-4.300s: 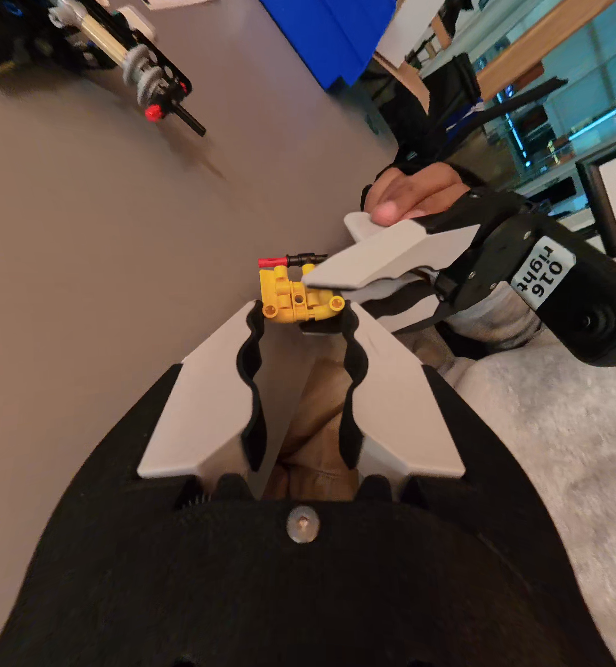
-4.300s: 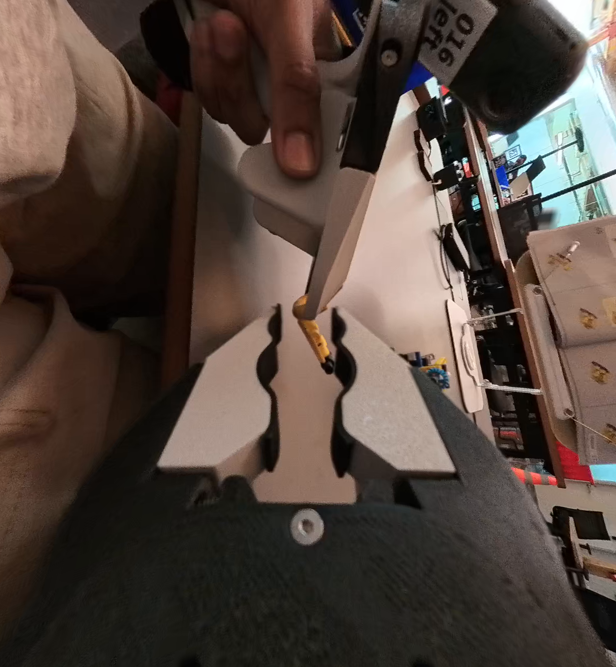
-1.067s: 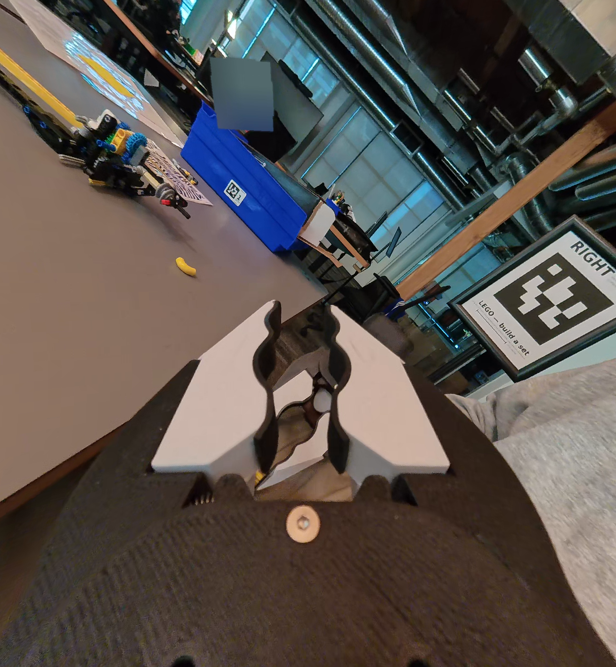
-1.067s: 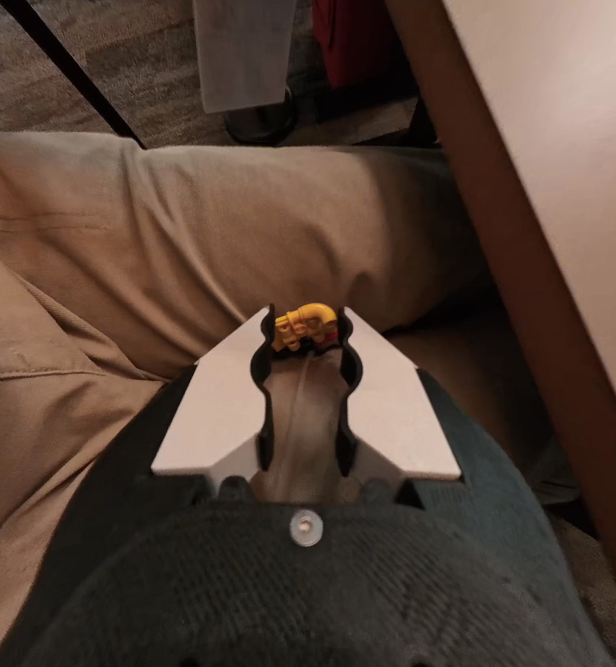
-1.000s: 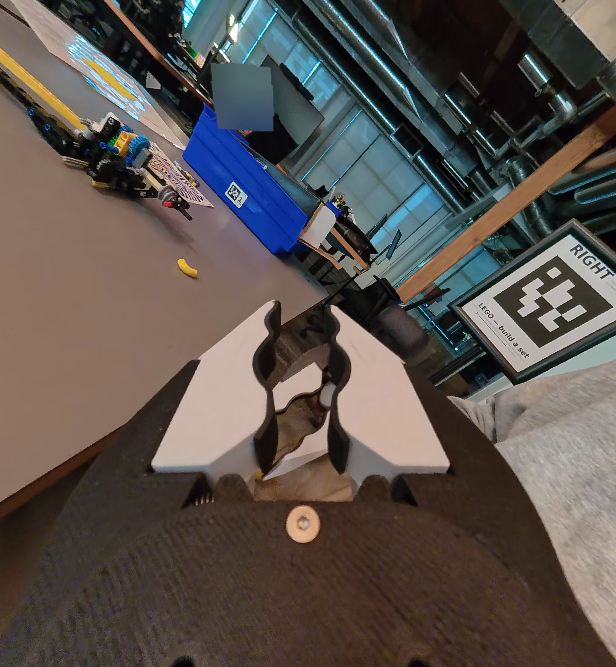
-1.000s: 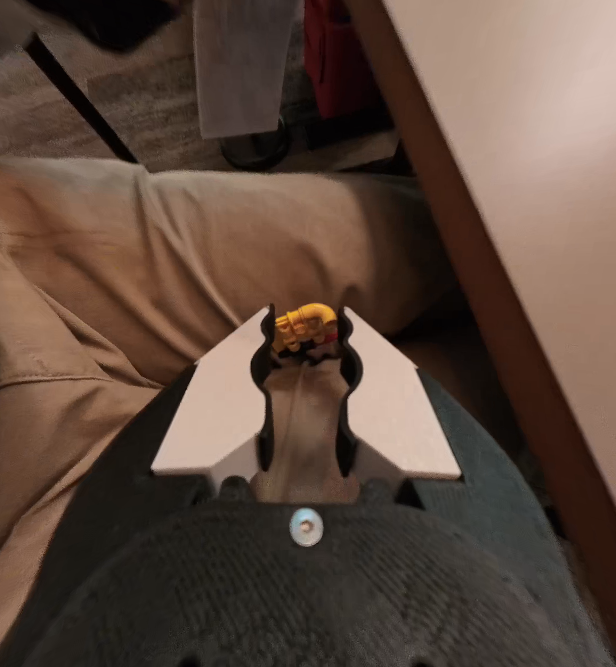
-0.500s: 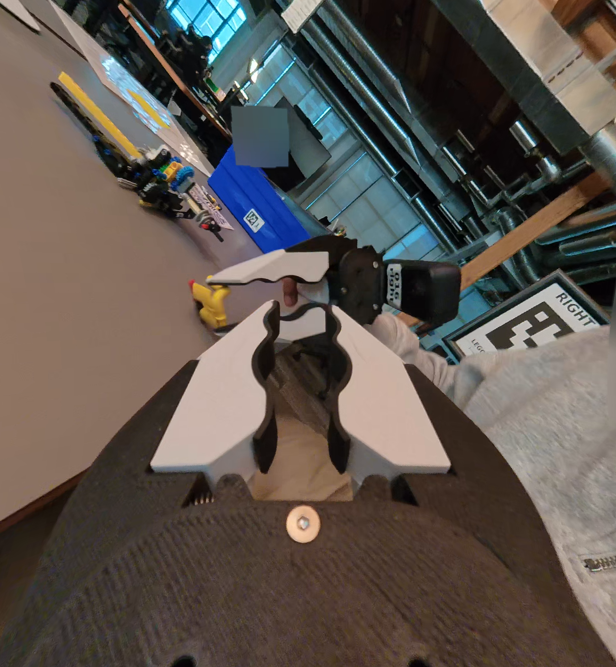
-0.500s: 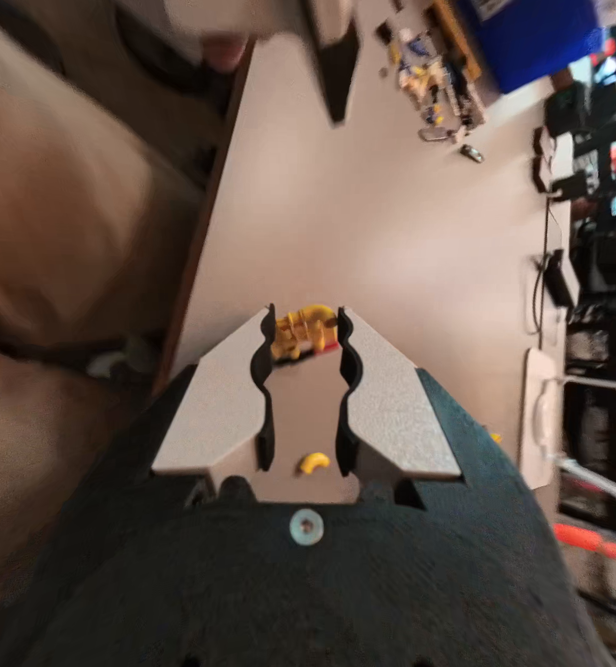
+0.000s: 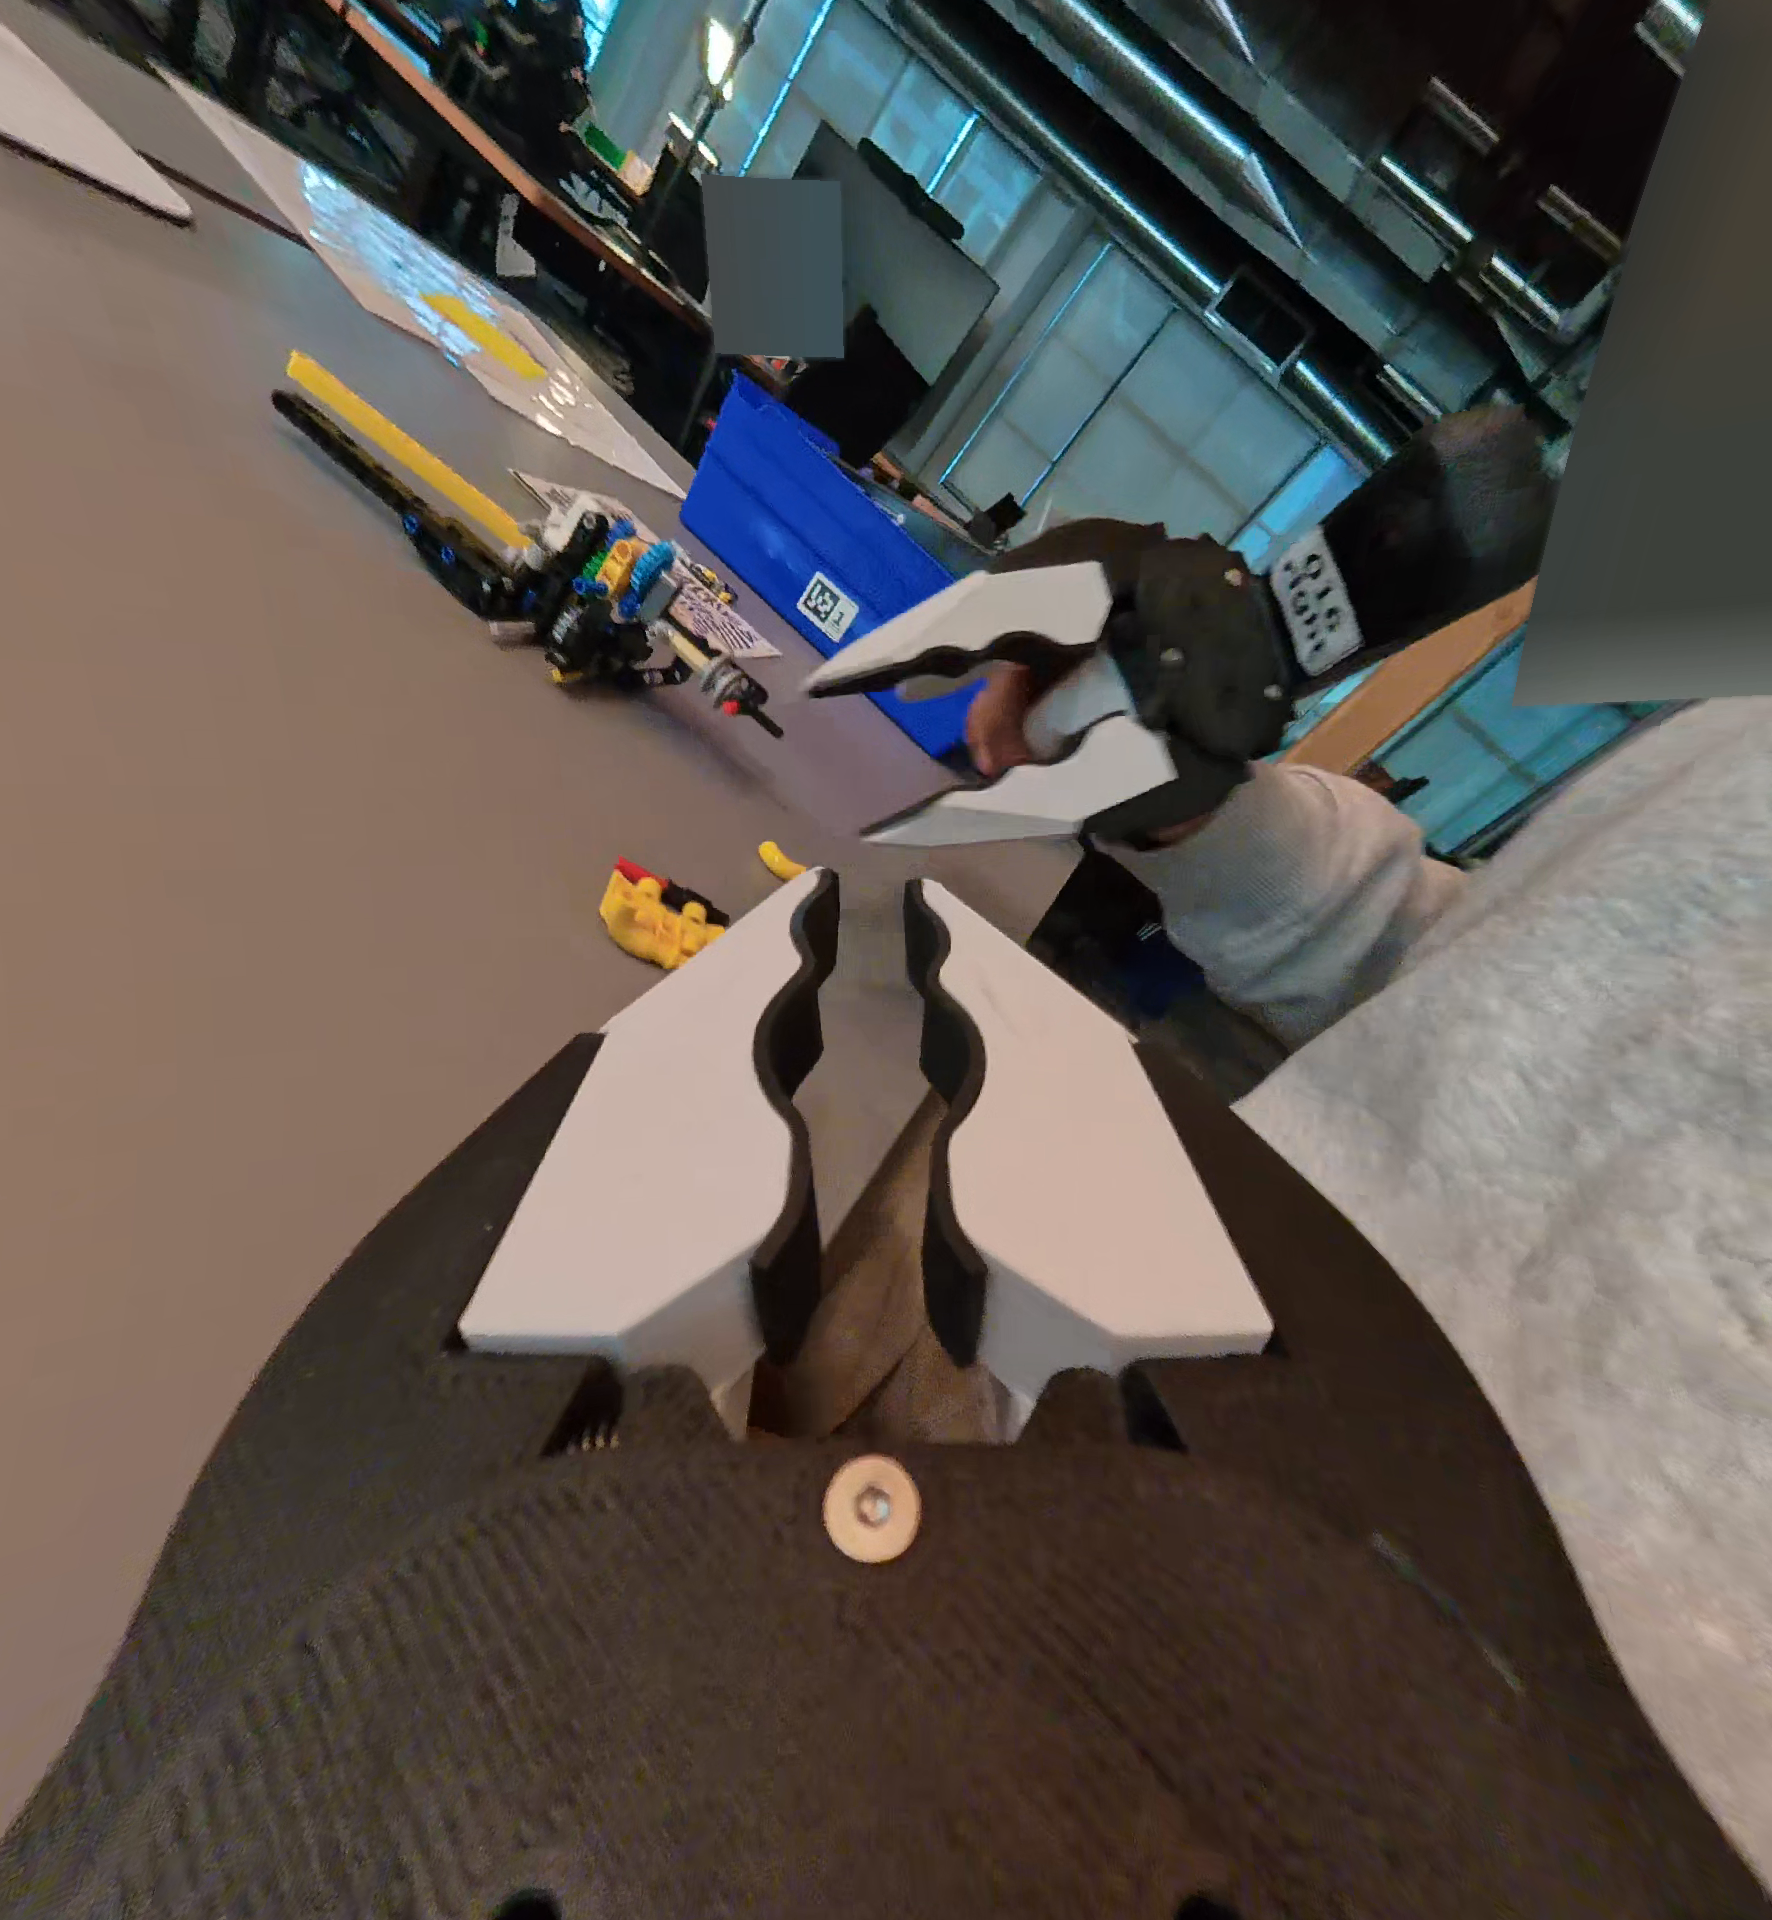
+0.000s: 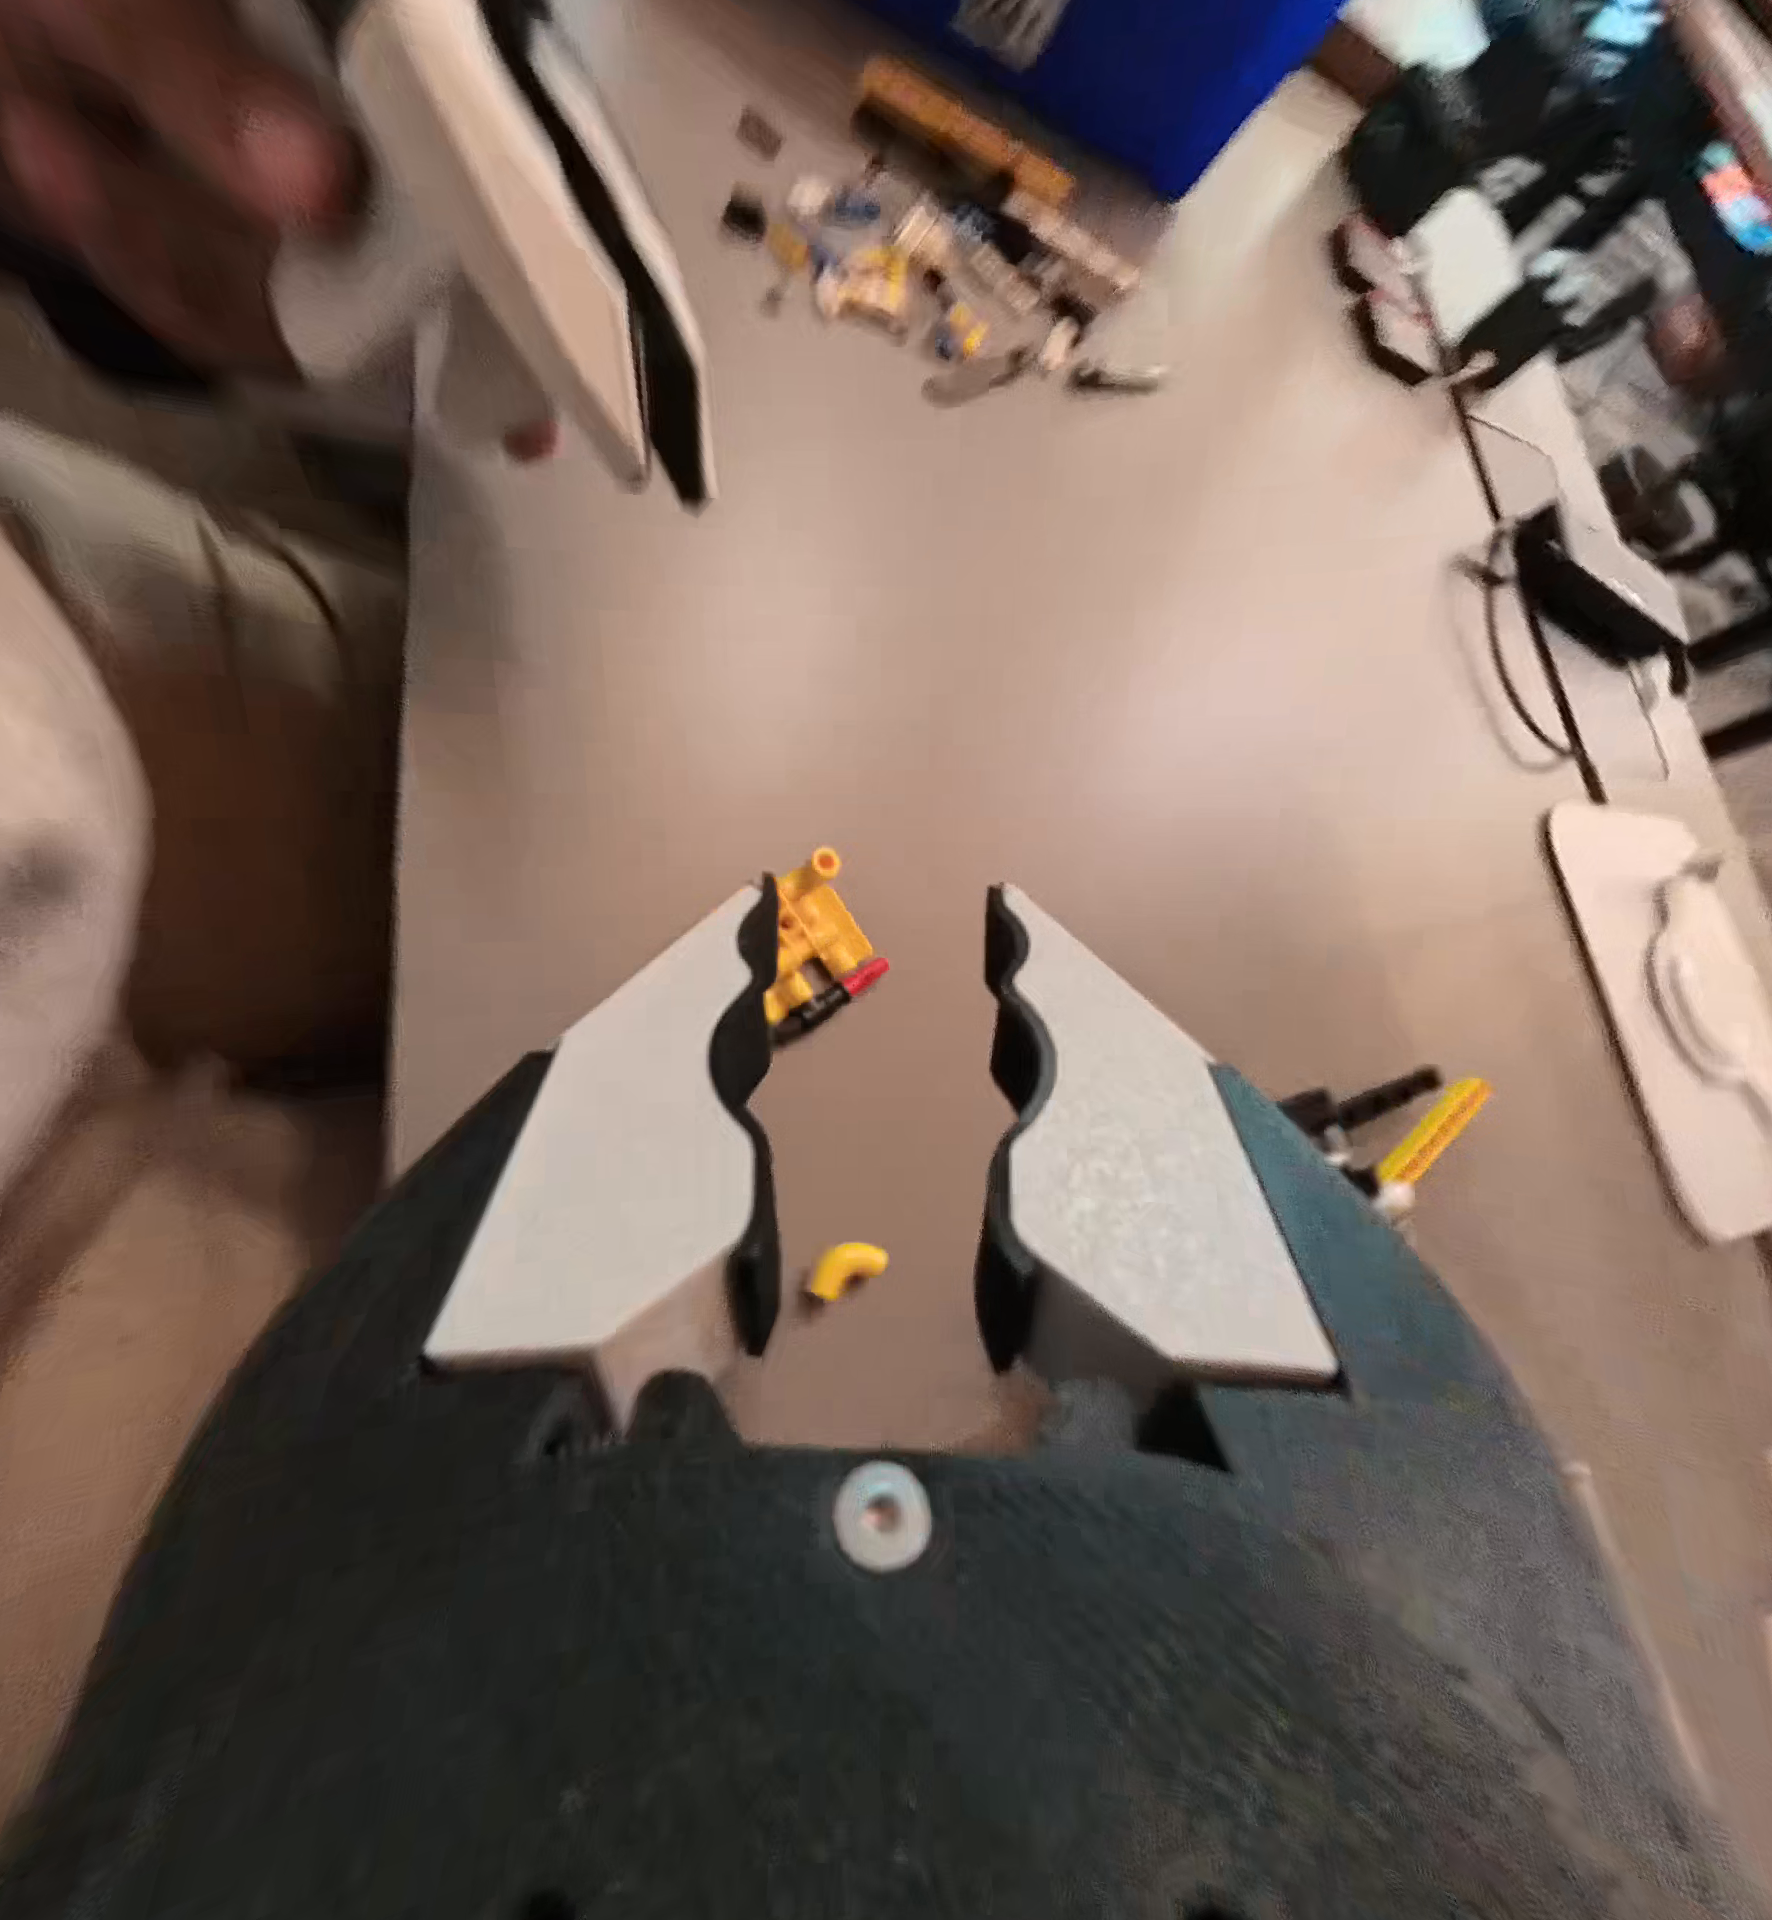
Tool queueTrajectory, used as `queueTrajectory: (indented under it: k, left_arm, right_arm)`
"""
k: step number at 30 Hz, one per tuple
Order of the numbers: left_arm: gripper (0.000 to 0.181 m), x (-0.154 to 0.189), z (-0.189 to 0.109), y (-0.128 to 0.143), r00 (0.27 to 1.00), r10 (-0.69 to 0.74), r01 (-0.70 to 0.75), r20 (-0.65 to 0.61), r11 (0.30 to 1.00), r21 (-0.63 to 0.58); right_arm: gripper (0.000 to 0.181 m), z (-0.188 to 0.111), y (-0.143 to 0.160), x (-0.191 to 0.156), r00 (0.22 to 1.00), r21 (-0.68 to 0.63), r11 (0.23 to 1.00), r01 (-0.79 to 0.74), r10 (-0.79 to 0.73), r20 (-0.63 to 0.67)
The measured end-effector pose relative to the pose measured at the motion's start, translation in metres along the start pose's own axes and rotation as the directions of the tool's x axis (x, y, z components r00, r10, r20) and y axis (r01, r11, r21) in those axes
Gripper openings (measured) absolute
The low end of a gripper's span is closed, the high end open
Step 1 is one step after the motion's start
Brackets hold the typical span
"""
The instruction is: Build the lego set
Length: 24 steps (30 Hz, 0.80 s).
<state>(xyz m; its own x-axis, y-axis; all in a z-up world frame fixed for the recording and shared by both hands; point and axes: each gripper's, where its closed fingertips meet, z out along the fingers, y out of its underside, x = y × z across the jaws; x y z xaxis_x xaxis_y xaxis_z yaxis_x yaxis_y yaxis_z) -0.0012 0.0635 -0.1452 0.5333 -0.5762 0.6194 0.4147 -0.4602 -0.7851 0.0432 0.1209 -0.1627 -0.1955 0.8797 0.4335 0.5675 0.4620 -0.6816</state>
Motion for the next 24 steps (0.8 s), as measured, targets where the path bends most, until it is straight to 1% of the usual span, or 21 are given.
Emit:
queueTrajectory:
  k: [2,3,5,6,8,9,10,11,12,13,14,15,16,17,18,19,20,21,22,23,24]
  left_arm:
    - [0.010,-0.004,0.002,-0.008,0.998,0.060,-0.060,0.023,0.998,-0.008]
    - [0.010,-0.006,0.004,-0.012,0.995,0.095,-0.095,0.036,0.995,-0.015]
    - [0.010,-0.006,0.010,-0.019,0.985,0.167,-0.166,0.044,0.986,-0.028]
    - [0.011,-0.005,0.014,-0.020,0.981,0.192,-0.191,0.039,0.981,-0.044]
    - [0.014,-0.005,0.023,-0.015,0.970,0.239,-0.236,0.034,0.968,-0.084]
    - [0.014,-0.006,0.028,-0.011,0.964,0.263,-0.258,0.040,0.961,-0.100]
    - [0.014,-0.006,0.033,-0.006,0.958,0.282,-0.275,0.046,0.955,-0.114]
    - [0.014,-0.006,0.037,-0.002,0.955,0.292,-0.284,0.046,0.950,-0.127]
    - [0.014,-0.002,0.040,0.004,0.954,0.298,-0.290,0.036,0.947,-0.140]
    - [0.014,0.001,0.043,0.008,0.953,0.302,-0.295,0.027,0.943,-0.151]
    - [0.014,0.003,0.046,0.011,0.951,0.307,-0.300,0.027,0.941,-0.157]
    - [0.014,0.005,0.047,0.012,0.950,0.312,-0.305,0.029,0.940,-0.154]
    - [0.013,0.007,0.049,0.012,0.948,0.317,-0.309,0.029,0.939,-0.150]
    - [0.013,0.010,0.050,0.012,0.948,0.316,-0.310,0.026,0.940,-0.146]
    - [0.008,0.013,0.052,0.010,0.956,0.294,-0.287,0.029,0.948,-0.135]
    - [0.006,0.020,0.053,0.005,0.972,0.235,-0.232,0.013,0.966,-0.111]
    - [0.010,0.031,0.054,0.001,0.987,0.155,-0.158,-0.041,0.984,-0.087]
    - [0.012,0.044,0.054,-0.003,0.991,0.090,-0.097,-0.104,0.993,-0.071]
    - [0.014,0.055,0.052,-0.006,0.984,0.076,-0.085,-0.162,0.995,-0.049]
    - [0.022,0.061,0.051,-0.007,0.977,0.110,-0.118,-0.182,0.993,-0.031]
    - [0.048,0.061,0.050,-0.006,0.971,0.173,-0.180,-0.163,0.983,-0.027]
  right_arm:
    - [0.046,-0.021,-0.010,0.003,0.978,0.107,0.974,-0.201,0.206,-0.043]
    - [0.043,-0.030,-0.011,0.004,0.947,0.158,0.940,-0.304,0.316,-0.056]
    - [0.031,-0.042,-0.007,0.004,0.853,0.264,0.831,-0.490,0.519,-0.053]
    - [0.027,-0.045,-0.007,0.003,0.804,0.336,0.766,-0.549,0.593,-0.037]
    - [0.020,-0.052,-0.013,0.002,0.738,0.517,0.626,-0.583,0.674,0.016]
    - [0.016,-0.055,-0.019,0.002,0.725,0.587,0.569,-0.576,0.687,0.047]
    - [0.024,-0.059,-0.028,0.002,0.727,0.605,0.543,-0.583,0.681,0.089]
    - [0.023,-0.064,-0.039,-0.001,0.750,0.593,0.560,-0.579,0.651,0.118]
    - [0.018,-0.069,-0.046,-0.001,0.787,0.590,0.601,-0.539,0.608,0.099]
    - [0.022,-0.074,-0.046,0.000,0.817,0.596,0.645,-0.479,0.576,0.034]
    - [0.027,-0.076,-0.037,0.005,0.819,0.601,0.678,-0.422,0.570,-0.067]
    - [0.038,-0.079,-0.024,0.013,0.789,0.609,0.696,-0.379,0.588,-0.180]
    - [0.062,-0.083,-0.010,0.025,0.732,0.621,0.699,-0.354,0.621,-0.282]
    - [0.077,-0.087,0.006,0.037,0.649,0.610,0.705,-0.363,0.661,-0.377]
    - [0.073,-0.090,0.026,0.045,0.570,0.559,0.727,-0.399,0.674,-0.470]
    - [0.075,-0.090,0.044,0.048,0.519,0.487,0.757,-0.436,0.654,-0.551]
    - [0.084,-0.092,0.059,0.048,0.484,0.429,0.778,-0.459,0.624,-0.613]
    - [0.087,-0.093,0.069,0.047,0.459,0.393,0.786,-0.478,0.605,-0.650]
    - [0.090,-0.094,0.074,0.043,0.447,0.377,0.779,-0.501,0.606,-0.658]
    - [0.098,-0.095,0.076,0.038,0.444,0.376,0.762,-0.528,0.624,-0.643]
    - [0.100,-0.097,0.076,0.033,0.445,0.382,0.746,-0.545,0.644,-0.622]
